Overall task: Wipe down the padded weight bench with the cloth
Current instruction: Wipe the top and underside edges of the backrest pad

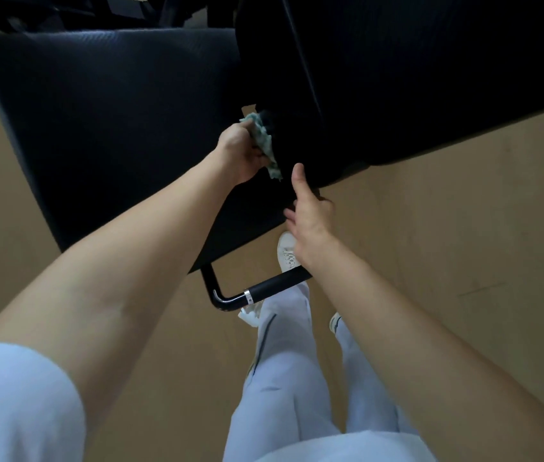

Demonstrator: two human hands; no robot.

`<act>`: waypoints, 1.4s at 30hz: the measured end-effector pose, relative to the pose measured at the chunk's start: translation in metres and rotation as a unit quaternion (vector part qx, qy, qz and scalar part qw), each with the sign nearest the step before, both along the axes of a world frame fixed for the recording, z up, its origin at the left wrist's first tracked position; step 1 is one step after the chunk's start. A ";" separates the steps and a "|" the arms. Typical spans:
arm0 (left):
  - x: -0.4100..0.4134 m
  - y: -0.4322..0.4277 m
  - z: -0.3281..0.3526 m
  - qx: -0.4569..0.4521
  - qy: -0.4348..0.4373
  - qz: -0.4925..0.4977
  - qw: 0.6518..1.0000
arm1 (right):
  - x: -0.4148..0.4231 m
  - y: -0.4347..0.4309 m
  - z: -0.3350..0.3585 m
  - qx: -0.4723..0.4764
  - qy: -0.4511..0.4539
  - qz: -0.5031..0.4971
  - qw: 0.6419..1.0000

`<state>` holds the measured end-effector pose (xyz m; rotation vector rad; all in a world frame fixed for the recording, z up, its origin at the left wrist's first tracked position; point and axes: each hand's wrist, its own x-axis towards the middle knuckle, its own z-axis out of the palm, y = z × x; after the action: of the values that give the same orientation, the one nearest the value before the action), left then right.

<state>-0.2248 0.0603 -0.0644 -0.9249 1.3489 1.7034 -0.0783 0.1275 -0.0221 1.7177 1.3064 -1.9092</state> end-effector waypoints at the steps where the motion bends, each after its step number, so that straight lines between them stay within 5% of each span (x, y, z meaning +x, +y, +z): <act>1: -0.004 0.001 0.000 -0.003 -0.003 0.006 1.000 | -0.004 0.000 0.001 -0.007 -0.015 -0.026 1.000; 7: -0.052 0.006 -0.005 -0.047 -0.005 0.019 0.999 | -0.002 0.004 -0.003 -0.114 0.060 -0.157 0.979; 19: -0.140 0.005 -0.024 -0.034 -0.032 -0.052 0.998 | -0.016 -0.015 0.000 -0.133 0.091 -0.303 0.939; 25: -0.149 0.018 0.006 -0.030 -0.025 -0.006 0.999 | -0.024 -0.020 -0.001 -0.109 0.074 -0.295 0.946; 36: -0.164 0.027 -0.003 -0.116 0.130 0.022 0.985 | -0.017 -0.006 -0.019 -0.111 0.041 -0.215 0.969; 42: -0.149 0.021 -0.009 -0.115 0.115 0.017 0.987 | -0.013 0.000 -0.023 -0.115 0.035 -0.179 0.977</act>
<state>-0.3739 0.0809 -0.0739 -0.9022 1.7195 1.7463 -0.0909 0.1274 -0.0451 1.8744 0.7946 -2.2297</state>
